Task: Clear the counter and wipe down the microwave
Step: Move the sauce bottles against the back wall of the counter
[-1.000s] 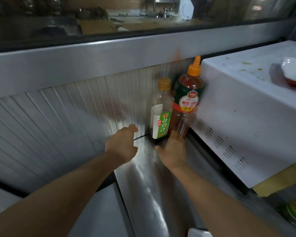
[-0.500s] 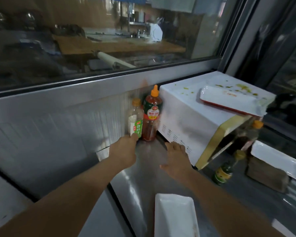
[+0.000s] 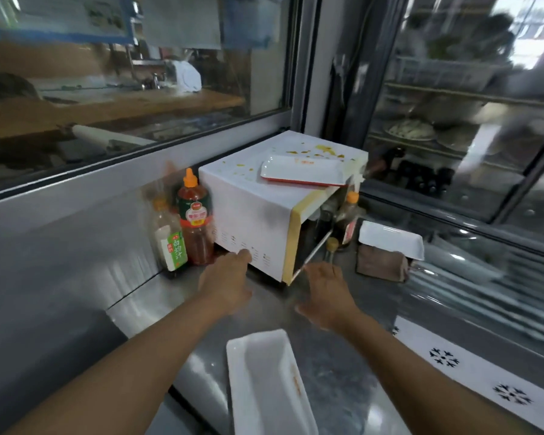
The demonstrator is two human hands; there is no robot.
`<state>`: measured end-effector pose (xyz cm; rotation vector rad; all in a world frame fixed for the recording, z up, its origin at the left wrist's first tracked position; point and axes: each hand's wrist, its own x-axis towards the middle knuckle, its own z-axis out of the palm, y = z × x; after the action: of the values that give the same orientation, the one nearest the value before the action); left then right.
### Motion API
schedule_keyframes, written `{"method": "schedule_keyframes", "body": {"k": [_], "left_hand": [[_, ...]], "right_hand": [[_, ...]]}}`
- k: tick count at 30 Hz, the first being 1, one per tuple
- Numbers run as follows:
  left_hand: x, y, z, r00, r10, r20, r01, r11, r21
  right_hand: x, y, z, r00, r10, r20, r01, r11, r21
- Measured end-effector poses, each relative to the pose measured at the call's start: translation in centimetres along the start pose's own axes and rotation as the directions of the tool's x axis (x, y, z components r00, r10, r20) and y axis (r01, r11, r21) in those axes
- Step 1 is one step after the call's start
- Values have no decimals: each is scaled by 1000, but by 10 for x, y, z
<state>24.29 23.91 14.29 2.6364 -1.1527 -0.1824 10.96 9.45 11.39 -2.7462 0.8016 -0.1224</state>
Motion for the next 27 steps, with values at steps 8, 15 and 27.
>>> {"method": "schedule_keyframes", "body": {"k": [8,15,27], "left_hand": [[25,59,19,998,43,41,-36,988,-149],[73,106,56,997,-27,65,45,959,-279],[143,161,129,945,-322,-51,273,868,-414]], "right_hand": [[1,74,-29,992,122,-44,-123,992,-15],[36,143,-41,994,106,-8,-105,992,67],[125,236,-22,999,27,-27,-21,978,208]]}}
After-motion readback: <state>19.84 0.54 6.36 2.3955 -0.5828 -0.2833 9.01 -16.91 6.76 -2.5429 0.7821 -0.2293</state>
